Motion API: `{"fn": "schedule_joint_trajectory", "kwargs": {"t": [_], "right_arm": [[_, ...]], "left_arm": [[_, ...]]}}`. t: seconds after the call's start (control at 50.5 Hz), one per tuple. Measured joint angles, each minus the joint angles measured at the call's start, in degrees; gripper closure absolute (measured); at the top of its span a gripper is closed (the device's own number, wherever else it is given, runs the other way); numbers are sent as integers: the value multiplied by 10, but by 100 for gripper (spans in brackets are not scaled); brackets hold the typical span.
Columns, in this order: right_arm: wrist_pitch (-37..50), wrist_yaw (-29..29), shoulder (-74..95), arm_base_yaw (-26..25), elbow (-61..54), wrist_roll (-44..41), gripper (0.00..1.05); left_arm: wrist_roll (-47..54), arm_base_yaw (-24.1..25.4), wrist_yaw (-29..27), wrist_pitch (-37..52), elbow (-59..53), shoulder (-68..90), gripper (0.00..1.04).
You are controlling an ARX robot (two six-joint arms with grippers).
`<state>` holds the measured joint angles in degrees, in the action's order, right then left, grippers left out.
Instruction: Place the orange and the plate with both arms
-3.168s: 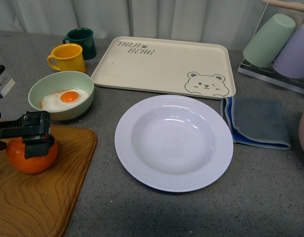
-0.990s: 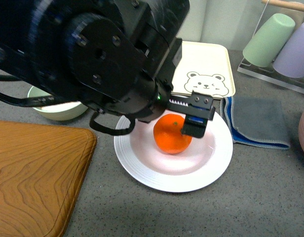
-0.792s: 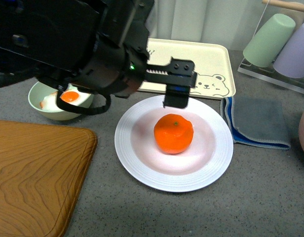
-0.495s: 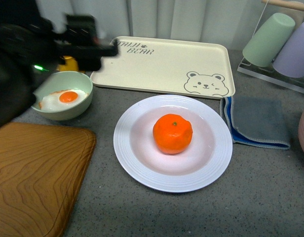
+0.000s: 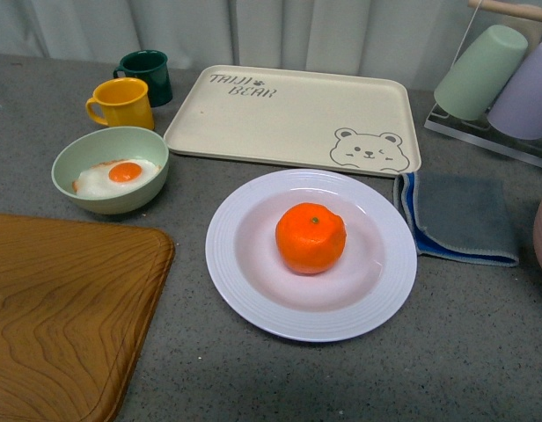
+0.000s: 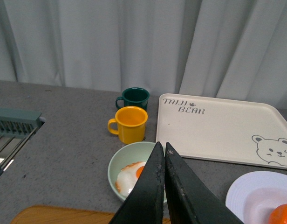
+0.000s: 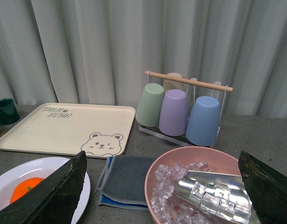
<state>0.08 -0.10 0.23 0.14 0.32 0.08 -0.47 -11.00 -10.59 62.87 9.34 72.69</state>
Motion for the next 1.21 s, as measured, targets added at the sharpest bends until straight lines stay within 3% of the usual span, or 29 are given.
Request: {"fn": "schedule_joint_trajectory", "kwargs": {"t": [0.396,0.455,0.515,1.208], "right_arm": [[0,0,0,0,0,0,9],[0,0,0,0,0,0,9],[0,0,0,0,0,0,9],[0,0,0,0,0,0,9]], "left_arm": [[0,57,53,-136,-69,-202,101],[1,87,95,-169,-76,-241,101],[0,106,101,-199,-81,-278,101],[0,109,105,-413,-82,-513,101]]}}
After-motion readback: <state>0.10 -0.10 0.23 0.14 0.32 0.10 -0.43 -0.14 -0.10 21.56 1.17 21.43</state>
